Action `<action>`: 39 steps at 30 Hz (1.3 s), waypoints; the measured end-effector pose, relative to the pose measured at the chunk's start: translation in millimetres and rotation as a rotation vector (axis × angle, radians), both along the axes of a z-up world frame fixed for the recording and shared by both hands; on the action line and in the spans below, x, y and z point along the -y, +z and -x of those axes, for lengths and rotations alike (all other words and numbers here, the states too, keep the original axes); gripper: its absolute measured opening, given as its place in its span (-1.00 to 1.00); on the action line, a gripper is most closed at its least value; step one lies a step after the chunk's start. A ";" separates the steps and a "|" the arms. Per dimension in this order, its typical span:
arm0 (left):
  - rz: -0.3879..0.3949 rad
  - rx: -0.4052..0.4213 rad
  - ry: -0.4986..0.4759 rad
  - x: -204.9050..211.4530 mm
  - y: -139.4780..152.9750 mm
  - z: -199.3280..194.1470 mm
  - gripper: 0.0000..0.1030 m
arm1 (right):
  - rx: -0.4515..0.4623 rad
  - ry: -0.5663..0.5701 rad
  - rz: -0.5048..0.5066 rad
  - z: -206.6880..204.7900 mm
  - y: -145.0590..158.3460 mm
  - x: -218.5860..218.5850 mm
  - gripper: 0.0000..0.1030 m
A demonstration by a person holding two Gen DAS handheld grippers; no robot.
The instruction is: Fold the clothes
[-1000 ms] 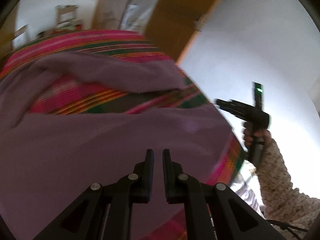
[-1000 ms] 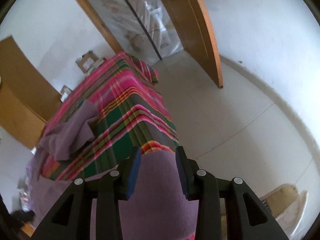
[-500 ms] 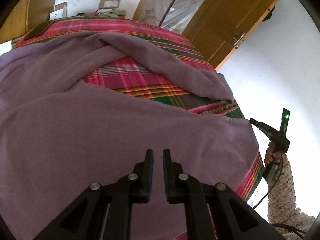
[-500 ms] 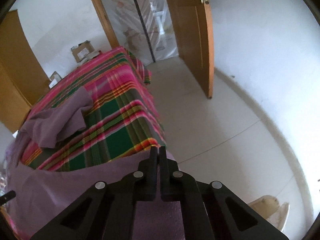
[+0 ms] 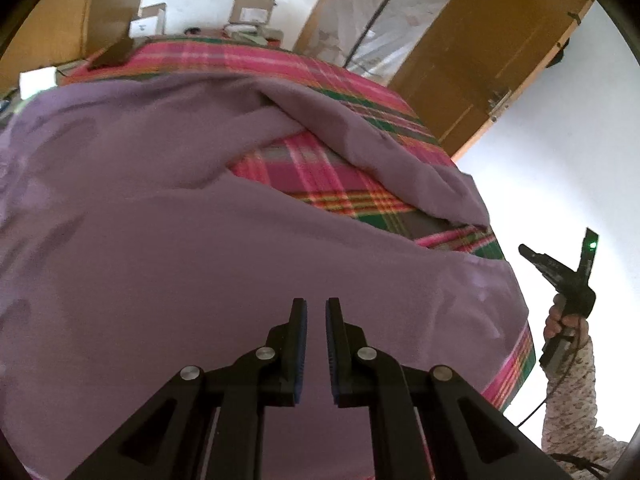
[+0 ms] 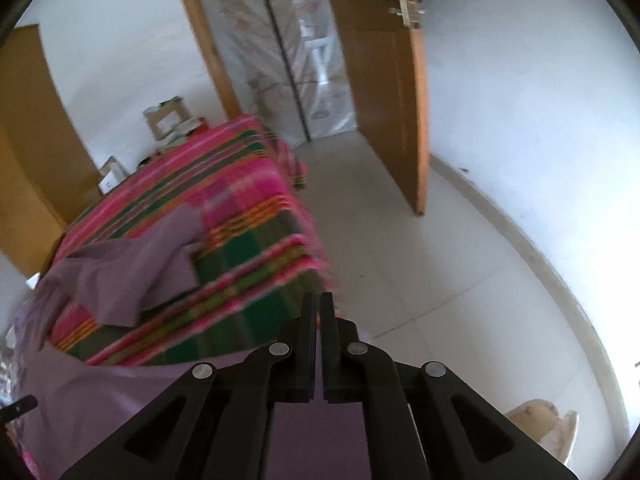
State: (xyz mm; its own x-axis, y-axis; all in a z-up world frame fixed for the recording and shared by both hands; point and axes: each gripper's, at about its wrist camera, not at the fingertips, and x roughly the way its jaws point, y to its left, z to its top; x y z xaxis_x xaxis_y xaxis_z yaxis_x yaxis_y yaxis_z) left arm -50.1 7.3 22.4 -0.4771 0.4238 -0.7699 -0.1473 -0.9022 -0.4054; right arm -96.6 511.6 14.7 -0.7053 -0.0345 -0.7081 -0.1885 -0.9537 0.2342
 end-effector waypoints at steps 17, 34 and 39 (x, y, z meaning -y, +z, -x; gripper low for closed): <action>0.537 -0.235 0.129 97.6 162.9 21.4 -0.72 | -0.301 0.419 -0.146 53.8 196.2 132.4 -0.56; 0.719 0.022 -0.138 132.4 35.8 151.3 -0.60 | -0.045 1.059 -0.410 192.0 105.7 390.1 -0.24; 0.740 0.035 -0.117 145.2 11.0 175.3 -0.60 | 0.038 1.114 -0.389 223.2 52.9 420.8 -0.24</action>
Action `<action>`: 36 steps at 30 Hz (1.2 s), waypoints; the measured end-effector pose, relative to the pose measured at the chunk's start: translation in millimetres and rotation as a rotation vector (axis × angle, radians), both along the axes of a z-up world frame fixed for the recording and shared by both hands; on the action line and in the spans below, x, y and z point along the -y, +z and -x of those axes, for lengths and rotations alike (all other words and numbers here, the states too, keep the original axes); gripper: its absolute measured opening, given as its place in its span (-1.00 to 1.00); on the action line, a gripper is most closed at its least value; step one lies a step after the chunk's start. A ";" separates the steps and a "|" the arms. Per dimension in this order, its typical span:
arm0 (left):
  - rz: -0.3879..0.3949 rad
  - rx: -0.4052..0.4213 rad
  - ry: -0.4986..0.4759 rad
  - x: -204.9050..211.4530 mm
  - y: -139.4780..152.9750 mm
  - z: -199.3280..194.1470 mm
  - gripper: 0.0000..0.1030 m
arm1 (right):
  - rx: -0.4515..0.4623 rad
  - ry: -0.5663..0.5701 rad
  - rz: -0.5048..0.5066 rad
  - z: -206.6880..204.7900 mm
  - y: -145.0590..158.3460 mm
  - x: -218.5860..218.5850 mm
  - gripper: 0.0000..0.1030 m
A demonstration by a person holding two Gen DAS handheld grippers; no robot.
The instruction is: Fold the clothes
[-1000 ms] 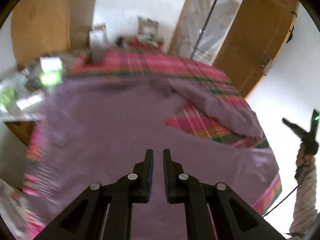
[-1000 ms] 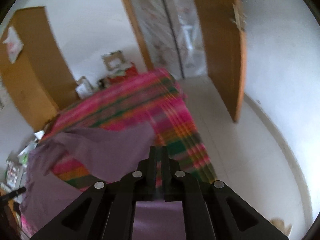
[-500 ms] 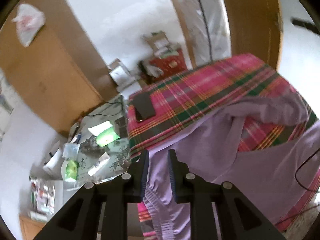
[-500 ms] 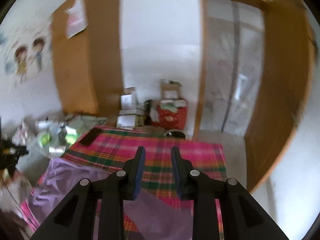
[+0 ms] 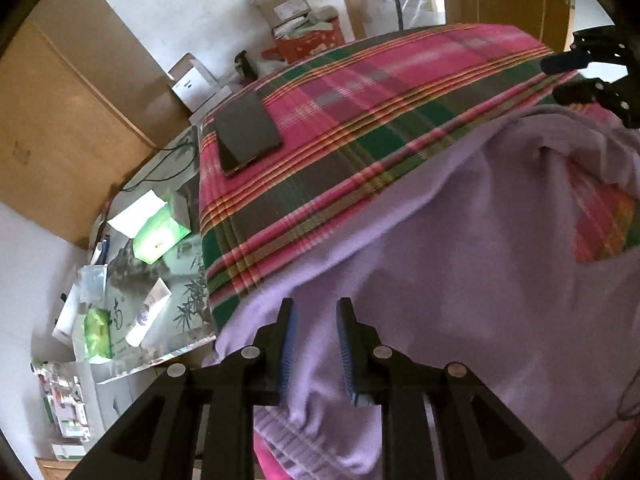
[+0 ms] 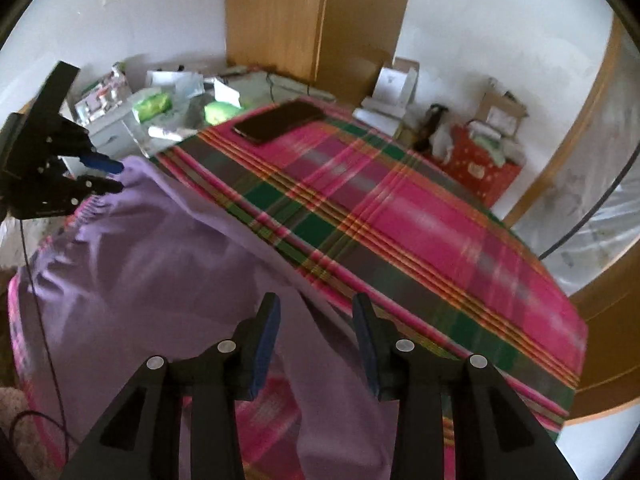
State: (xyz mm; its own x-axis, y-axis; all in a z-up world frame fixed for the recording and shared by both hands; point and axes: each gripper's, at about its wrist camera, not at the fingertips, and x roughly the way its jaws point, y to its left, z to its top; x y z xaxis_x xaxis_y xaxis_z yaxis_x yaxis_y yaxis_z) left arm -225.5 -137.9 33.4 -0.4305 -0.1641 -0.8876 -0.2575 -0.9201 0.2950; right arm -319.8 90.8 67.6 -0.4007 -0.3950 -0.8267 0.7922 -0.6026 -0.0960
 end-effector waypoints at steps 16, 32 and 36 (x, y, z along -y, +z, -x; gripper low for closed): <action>-0.038 0.035 0.057 24.5 -36.7 46.3 -0.60 | 0.063 0.092 -0.091 30.5 -52.3 50.5 -0.22; -0.030 -0.022 0.040 18.8 -35.6 53.6 -0.98 | 0.181 -0.054 0.049 64.0 -53.6 52.6 -0.94; -0.071 -0.071 0.084 28.3 -21.2 61.6 -0.99 | 0.138 -0.091 0.073 67.0 -46.9 52.8 -0.95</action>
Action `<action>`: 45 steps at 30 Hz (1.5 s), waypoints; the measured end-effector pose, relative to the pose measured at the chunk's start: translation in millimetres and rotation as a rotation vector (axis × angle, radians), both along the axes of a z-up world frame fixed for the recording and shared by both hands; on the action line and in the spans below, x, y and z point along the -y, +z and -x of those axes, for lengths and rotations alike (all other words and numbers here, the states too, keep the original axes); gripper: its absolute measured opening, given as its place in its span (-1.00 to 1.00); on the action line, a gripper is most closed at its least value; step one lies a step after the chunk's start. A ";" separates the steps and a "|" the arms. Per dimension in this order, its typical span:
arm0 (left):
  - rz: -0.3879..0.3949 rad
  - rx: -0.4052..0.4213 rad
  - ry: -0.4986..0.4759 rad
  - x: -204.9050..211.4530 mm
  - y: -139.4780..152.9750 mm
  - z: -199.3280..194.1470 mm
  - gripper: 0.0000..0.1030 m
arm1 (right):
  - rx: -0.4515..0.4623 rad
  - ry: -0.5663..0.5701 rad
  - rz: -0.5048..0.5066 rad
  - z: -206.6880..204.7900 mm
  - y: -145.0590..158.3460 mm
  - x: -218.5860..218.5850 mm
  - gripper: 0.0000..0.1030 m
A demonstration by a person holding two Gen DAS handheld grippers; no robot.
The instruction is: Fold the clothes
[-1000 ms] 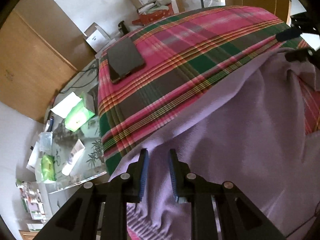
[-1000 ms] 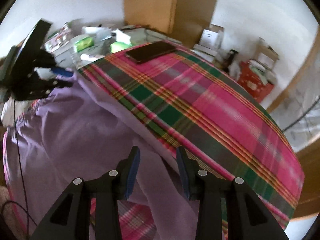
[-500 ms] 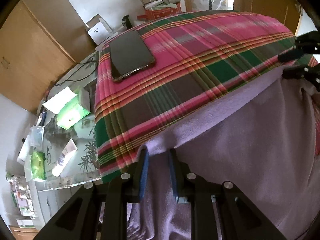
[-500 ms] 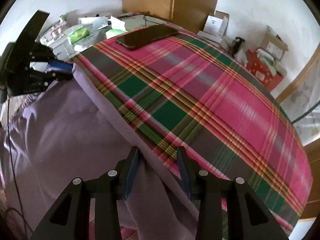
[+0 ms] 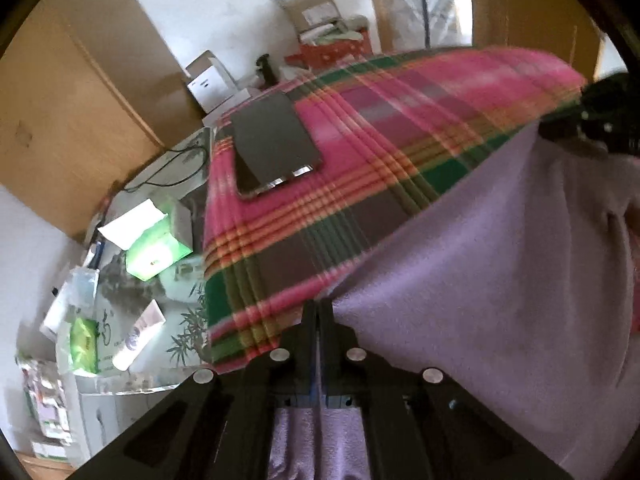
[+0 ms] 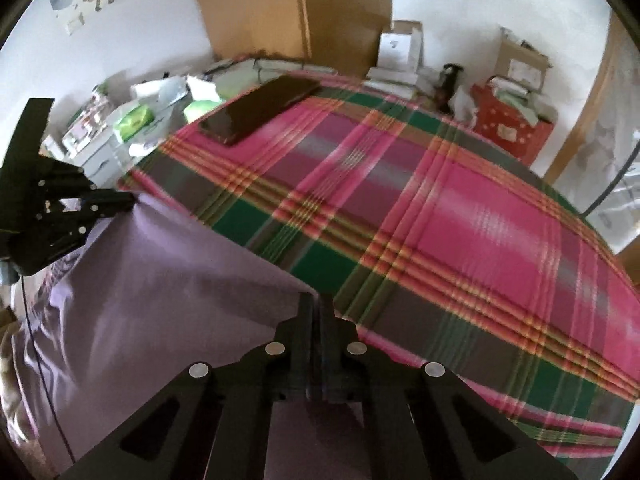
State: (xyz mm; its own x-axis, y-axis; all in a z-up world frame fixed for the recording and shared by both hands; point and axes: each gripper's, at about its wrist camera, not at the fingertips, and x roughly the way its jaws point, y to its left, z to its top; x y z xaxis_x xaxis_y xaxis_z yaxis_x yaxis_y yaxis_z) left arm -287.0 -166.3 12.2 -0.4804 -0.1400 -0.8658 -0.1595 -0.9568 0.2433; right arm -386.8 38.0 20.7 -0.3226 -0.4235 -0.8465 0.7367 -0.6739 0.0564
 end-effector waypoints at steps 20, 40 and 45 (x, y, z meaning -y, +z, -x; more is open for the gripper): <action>-0.268 0.014 0.291 82.0 22.1 -49.1 -0.95 | -0.098 -0.151 -0.089 4.9 -2.5 1.9 -0.60; -0.641 0.099 0.427 105.4 -4.6 -107.1 -0.67 | -0.087 -0.118 0.021 -78.5 28.5 -28.3 -0.59; -0.687 0.088 0.444 109.5 -9.2 -107.1 -0.60 | -0.051 -0.114 0.028 -80.8 19.6 -27.0 -0.59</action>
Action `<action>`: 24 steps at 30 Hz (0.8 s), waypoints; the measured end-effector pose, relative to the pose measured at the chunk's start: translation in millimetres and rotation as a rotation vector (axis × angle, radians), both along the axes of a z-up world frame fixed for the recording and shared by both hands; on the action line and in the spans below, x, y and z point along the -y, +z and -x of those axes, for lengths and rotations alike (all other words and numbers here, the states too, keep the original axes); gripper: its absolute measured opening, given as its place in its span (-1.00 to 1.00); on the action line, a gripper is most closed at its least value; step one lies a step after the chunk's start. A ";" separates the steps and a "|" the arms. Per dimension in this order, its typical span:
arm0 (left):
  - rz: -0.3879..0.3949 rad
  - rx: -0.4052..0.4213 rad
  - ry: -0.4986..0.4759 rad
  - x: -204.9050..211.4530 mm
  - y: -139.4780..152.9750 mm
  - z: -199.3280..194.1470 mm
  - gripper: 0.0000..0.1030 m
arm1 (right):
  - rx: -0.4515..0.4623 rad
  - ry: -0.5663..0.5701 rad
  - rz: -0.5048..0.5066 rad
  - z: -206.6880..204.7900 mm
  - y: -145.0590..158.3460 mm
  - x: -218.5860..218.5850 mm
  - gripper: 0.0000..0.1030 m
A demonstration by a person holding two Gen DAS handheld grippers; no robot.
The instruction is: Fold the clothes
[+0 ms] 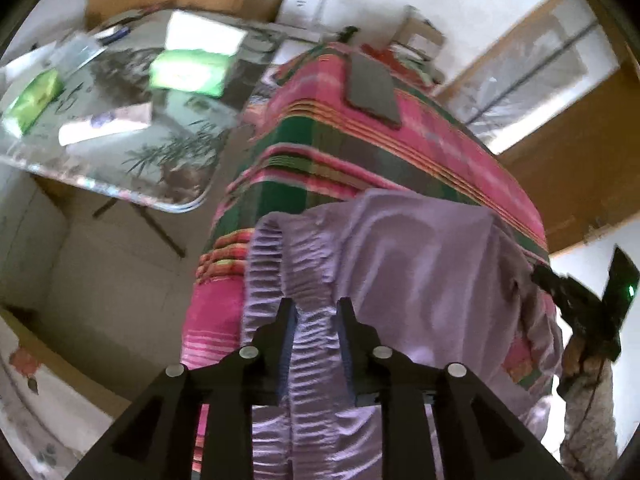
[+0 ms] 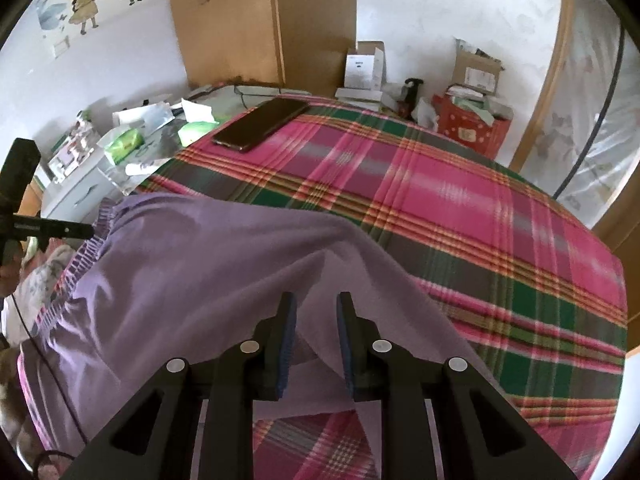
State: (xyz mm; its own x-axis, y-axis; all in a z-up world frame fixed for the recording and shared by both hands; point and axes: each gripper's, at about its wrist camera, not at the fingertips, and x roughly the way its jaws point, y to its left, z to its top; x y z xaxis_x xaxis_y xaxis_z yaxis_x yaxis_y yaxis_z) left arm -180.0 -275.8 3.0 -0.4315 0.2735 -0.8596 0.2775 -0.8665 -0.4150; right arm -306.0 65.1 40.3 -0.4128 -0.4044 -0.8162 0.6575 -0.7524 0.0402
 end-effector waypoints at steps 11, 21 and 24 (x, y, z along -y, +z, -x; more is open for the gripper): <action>-0.067 -0.018 0.041 3.6 -8.7 4.2 -0.28 | 0.056 0.059 0.010 -16.0 -13.2 10.5 -0.54; -0.066 -0.091 0.152 25.2 4.8 -4.9 -0.93 | 0.072 0.048 0.013 -16.0 -18.6 10.6 -0.54; -0.059 -0.101 0.190 37.3 6.7 -6.5 -0.94 | 0.074 0.036 0.020 -12.7 -18.7 9.6 -0.54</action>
